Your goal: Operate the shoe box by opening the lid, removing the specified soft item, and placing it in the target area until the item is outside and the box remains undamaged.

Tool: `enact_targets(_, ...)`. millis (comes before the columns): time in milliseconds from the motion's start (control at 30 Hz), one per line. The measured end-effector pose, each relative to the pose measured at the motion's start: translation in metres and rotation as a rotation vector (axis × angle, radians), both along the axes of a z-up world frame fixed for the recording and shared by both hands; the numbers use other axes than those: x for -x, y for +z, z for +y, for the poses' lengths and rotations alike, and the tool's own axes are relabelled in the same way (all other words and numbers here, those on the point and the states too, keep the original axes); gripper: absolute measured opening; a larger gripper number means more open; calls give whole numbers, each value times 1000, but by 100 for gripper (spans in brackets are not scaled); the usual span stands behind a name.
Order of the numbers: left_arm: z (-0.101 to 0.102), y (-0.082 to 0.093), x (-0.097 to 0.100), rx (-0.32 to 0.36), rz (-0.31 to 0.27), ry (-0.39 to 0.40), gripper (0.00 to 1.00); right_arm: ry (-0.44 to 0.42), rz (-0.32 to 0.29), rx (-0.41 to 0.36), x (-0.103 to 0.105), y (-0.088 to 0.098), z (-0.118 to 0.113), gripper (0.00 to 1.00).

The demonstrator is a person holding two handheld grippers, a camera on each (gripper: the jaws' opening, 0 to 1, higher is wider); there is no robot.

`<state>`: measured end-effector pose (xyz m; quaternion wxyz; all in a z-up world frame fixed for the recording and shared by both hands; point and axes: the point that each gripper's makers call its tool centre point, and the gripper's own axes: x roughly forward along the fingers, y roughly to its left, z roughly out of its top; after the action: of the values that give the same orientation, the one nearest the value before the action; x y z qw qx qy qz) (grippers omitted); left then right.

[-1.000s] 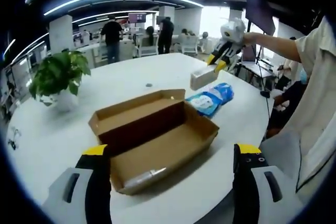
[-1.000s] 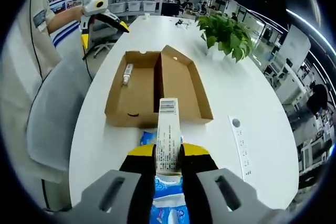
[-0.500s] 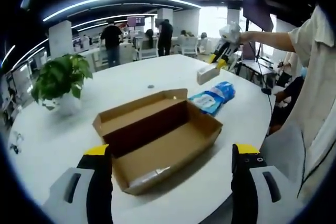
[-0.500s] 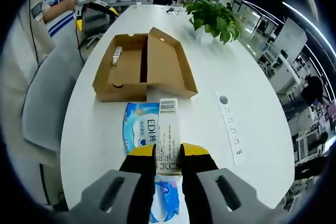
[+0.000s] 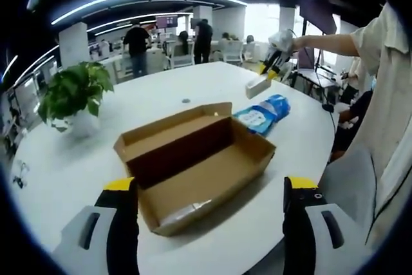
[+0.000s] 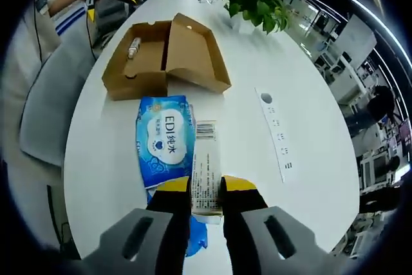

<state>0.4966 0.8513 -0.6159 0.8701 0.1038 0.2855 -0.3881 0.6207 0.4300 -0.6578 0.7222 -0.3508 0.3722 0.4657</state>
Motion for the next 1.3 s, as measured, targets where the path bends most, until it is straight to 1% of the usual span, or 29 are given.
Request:
enact_targets(200, 3, -4, -1, -7, 4, 2, 95, -6, 9, 40, -6, -19, -13, 15)
enact_targets(367, 7, -9, 0, -16, 21, 7, 95, -16, 14, 52, -12, -31, -21, 15)
enact_targets(600, 10, -15, -1, -25, 37, 21, 95, 0, 36, 89, -13, -50, -32, 15)
enact_targets(733, 10, -18, -1, -28, 46, 23, 95, 11, 50, 98, -12, -57, -36, 15)
enact_targets(800, 10, -19, -1, -33, 49, 21, 95, 9, 47, 107, -13, -59, -41, 15)
enact_targets(867, 10, -20, -2, -36, 53, 19, 94, 6, 58, 113, -12, -62, -46, 15)
enact_targets(967, 9, -22, -3, -42, 55, 15, 94, 16, 68, 150, -9, -69, -58, 15)
enact_targets(1233, 10, -24, -8, -57, 53, 19, 94, 23, 77, 210, -5, -80, -78, 15)
enact_targets(1300, 9, -24, -9, -59, 53, 19, 94, 39, 74, 251, -3, -84, -87, 16)
